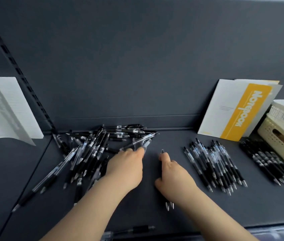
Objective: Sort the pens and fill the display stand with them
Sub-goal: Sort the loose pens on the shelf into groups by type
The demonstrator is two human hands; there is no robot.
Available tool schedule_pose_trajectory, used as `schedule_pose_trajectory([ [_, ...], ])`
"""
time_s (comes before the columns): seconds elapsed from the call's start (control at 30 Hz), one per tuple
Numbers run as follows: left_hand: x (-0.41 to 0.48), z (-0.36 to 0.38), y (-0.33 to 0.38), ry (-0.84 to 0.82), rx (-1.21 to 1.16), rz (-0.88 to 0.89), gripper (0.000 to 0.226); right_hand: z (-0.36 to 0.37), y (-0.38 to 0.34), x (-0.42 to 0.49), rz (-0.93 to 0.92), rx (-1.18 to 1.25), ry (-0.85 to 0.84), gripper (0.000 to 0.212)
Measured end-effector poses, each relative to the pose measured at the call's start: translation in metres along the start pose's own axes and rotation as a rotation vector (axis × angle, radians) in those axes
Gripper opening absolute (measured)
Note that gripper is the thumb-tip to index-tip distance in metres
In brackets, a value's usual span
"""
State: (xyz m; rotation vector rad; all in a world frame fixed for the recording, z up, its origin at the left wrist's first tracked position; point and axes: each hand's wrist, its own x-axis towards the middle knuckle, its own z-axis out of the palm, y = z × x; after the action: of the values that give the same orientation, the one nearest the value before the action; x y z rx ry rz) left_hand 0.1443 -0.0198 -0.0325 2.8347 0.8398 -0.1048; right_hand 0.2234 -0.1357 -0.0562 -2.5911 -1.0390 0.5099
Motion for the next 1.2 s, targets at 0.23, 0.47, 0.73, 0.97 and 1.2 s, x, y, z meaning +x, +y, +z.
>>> schedule_pose_trajectory([
  [0.23,0.046,0.007,0.01,-0.077,0.118,-0.133,0.059,-0.011,0.016,0.004,-0.013,0.159,0.021,0.066],
  [0.47,0.048,0.015,0.016,-0.088,0.05,-0.207,0.031,-0.015,0.035,0.008,0.064,0.605,-0.076,0.027],
  [0.73,0.011,-0.009,0.017,-0.116,-1.389,-0.285,0.013,-0.038,0.061,-0.006,0.075,1.293,-0.272,0.012],
  [0.97,0.001,0.003,0.07,-0.314,-1.949,-0.402,0.024,-0.08,0.127,-0.012,0.067,0.684,-0.037,0.03],
  [1.2,0.018,0.013,0.134,-0.384,-1.895,-0.343,0.02,-0.124,0.221,-0.005,0.258,-0.135,0.157,0.026],
])
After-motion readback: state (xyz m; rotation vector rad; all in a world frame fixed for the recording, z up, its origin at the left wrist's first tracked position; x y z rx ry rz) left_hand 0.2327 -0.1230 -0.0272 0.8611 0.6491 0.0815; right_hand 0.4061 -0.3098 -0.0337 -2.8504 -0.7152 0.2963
